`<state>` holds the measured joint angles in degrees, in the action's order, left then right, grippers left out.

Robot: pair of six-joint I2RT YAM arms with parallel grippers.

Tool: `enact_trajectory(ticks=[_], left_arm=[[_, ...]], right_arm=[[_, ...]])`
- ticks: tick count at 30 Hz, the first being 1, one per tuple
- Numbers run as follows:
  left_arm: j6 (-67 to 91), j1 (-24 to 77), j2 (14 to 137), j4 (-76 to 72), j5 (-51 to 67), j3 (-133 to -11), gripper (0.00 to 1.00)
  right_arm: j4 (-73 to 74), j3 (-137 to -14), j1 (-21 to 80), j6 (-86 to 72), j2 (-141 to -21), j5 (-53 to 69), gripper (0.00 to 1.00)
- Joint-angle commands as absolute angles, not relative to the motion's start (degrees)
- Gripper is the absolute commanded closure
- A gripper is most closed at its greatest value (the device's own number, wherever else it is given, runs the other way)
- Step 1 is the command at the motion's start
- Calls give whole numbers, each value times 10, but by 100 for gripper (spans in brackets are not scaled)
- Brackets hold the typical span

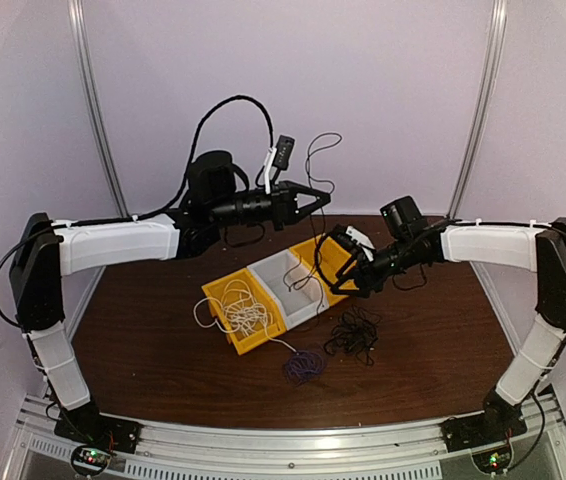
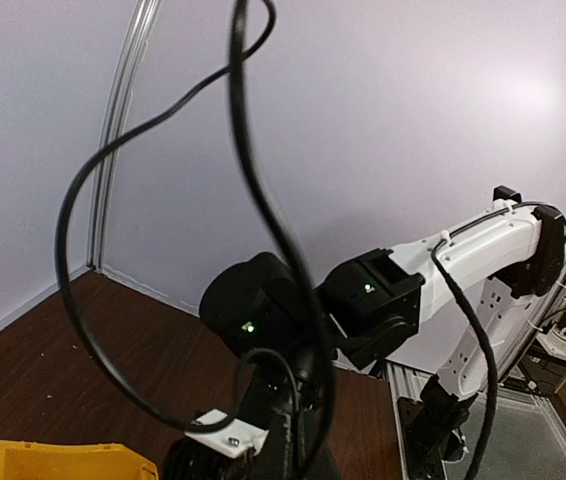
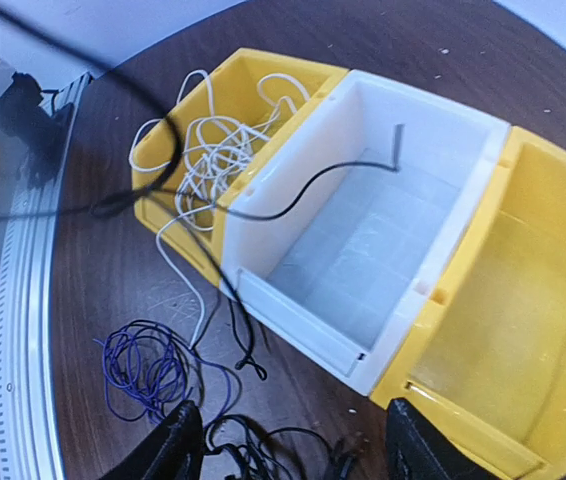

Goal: Untangle the cables

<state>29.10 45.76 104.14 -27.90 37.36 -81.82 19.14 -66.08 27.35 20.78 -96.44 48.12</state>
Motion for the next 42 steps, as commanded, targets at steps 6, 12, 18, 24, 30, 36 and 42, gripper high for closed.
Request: enact_trajectory(ticks=[6,12,18,24,30,36,42], left_arm=[[294,454,1028,-328,365,-797,100],[295,453,1021,-338,359,-792,100],[299,452,1016,-358,340,-780,100],[309,451,1011,-386,328,-760,100],[309,447,1008,-391,320,-751,100],[333,430,1009,-445,305,-700,100],[348,413,1032,-497,296,-663,100]], right_arm=[[205,-700,311,221,-1031,513,41],[135,-683,318,190,-1041,520,46],[40,-642,321,163,-1040,561,49],[-42,-612,327,137,-1045,570,57],[-63,-604,327,114,-1042,559,98],[-83,-584,327,117,-967,536,100],[-95,-607,328,107,-942,531,100]])
